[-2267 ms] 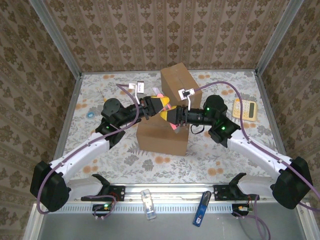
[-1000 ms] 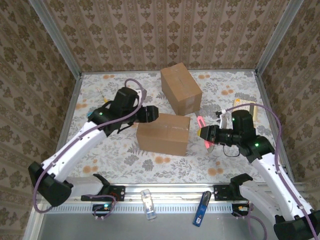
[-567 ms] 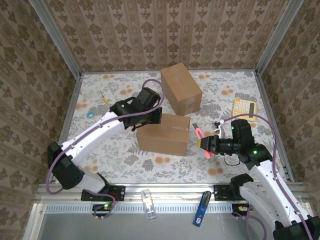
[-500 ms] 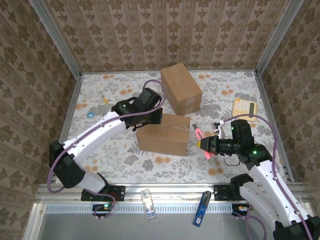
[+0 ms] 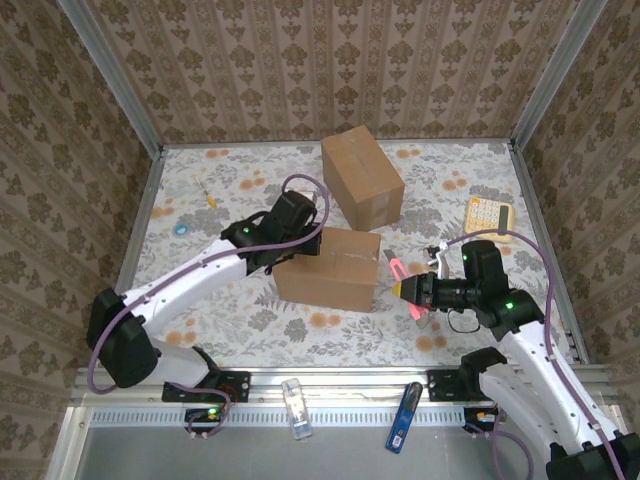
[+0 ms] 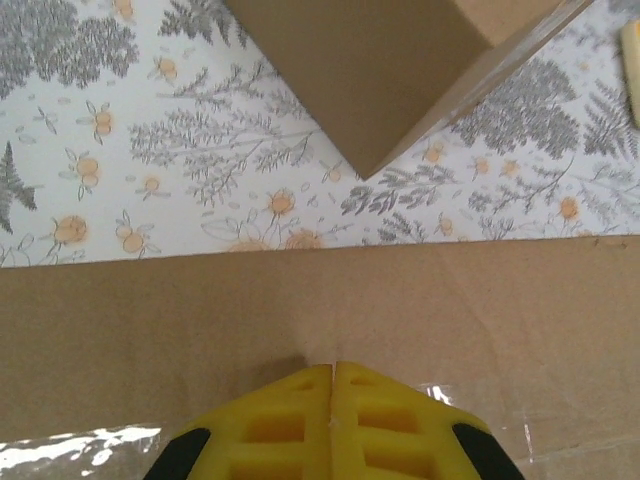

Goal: Unpack the express box

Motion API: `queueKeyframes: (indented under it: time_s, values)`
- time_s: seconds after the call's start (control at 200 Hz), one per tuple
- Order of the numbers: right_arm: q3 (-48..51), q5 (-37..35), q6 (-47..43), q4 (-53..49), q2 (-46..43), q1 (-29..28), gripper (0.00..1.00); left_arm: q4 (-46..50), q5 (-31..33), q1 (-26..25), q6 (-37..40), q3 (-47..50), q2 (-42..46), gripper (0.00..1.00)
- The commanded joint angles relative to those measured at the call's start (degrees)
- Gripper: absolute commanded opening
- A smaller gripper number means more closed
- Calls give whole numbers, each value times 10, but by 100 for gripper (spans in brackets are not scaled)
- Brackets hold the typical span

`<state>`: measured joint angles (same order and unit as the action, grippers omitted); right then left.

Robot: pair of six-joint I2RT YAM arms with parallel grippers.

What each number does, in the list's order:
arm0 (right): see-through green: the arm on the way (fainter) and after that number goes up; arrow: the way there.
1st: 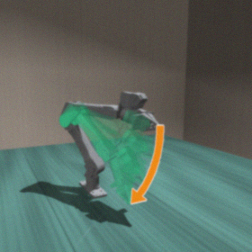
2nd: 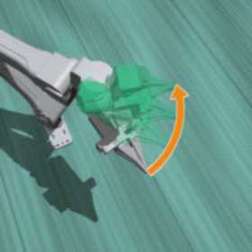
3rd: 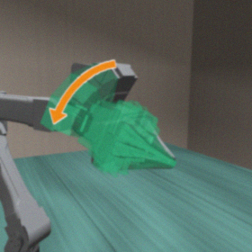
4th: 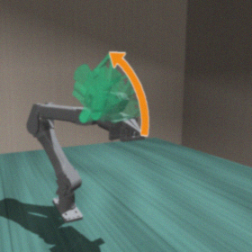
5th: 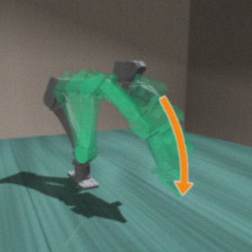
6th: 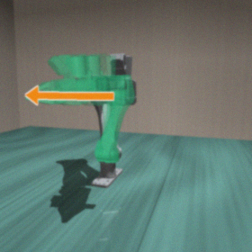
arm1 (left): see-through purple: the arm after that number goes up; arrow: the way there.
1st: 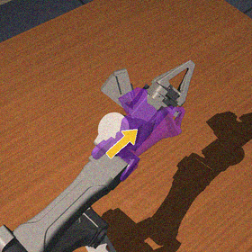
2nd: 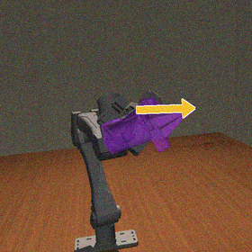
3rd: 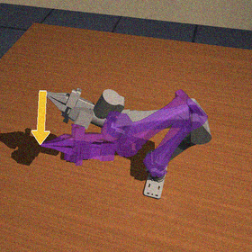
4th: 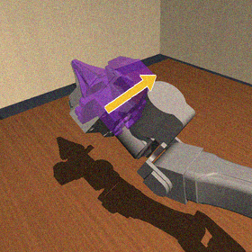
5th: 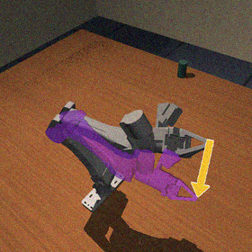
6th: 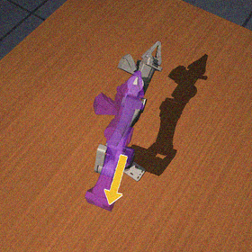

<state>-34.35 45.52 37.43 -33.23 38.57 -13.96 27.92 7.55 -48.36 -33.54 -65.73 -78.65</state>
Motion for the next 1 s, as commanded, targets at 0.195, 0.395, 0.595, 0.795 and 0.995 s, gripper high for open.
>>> queueKeyframes:
  time_s: [0.195,0.395,0.595,0.795,0.995]
  values:
    - [7,13,-3,12,-7,3,0,-83,47,-12,45,64,73,16]
    - [10,10,-2,13,-6,3,0,-46,111,-30,57,70,87,75]
    - [15,11,-2,18,-2,3,0,-10,163,-33,55,81,97,98]
    - [13,14,-3,21,2,3,0,-46,159,-11,53,110,97,99]
    - [10,16,-4,17,-1,3,0,-141,119,12,55,164,110,100]
